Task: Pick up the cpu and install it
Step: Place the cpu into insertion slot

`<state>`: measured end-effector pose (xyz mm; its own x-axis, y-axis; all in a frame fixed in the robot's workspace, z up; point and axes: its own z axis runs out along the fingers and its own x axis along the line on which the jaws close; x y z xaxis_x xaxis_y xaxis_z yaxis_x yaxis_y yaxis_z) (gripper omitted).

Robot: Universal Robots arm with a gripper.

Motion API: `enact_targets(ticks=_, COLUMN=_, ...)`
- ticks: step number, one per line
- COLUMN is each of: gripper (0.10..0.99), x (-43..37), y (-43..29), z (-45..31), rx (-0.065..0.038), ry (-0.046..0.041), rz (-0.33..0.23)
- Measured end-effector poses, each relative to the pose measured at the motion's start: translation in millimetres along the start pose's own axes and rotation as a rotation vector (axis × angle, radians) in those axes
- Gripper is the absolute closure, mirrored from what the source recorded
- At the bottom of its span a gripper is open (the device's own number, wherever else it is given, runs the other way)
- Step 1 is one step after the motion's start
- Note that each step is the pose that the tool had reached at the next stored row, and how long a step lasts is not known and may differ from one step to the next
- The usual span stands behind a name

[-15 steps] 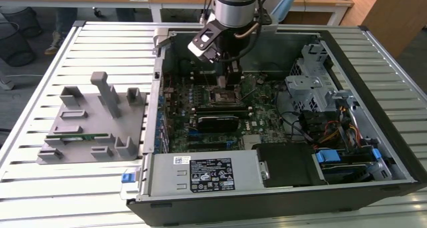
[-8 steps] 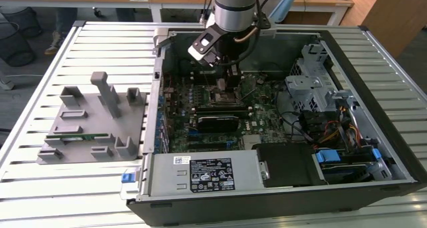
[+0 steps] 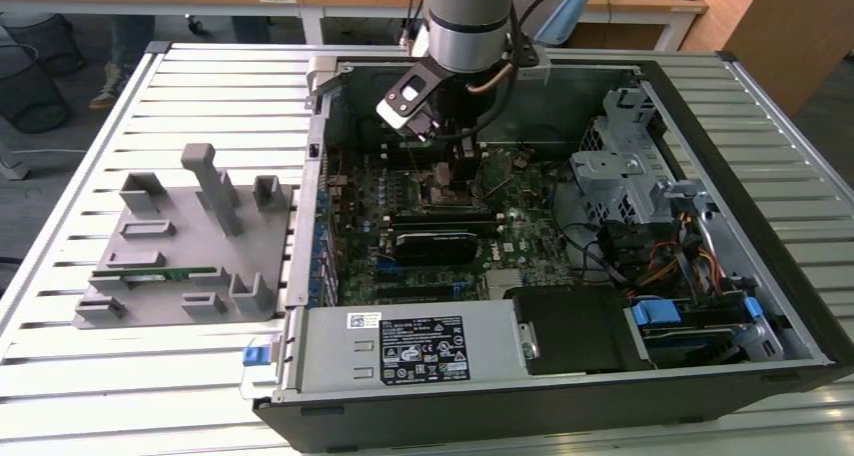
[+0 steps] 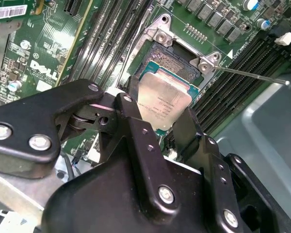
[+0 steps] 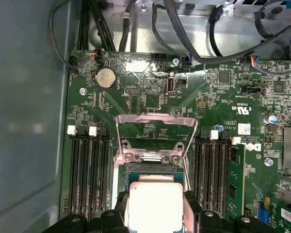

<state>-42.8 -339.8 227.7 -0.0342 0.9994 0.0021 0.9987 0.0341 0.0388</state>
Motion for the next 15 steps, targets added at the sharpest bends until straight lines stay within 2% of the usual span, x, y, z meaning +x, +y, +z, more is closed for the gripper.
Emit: enact_targets(ticks=15, gripper=0.557, x=0.7, y=-2.2, z=14.5, rx=0.000, ry=-0.0005, rz=0.000)
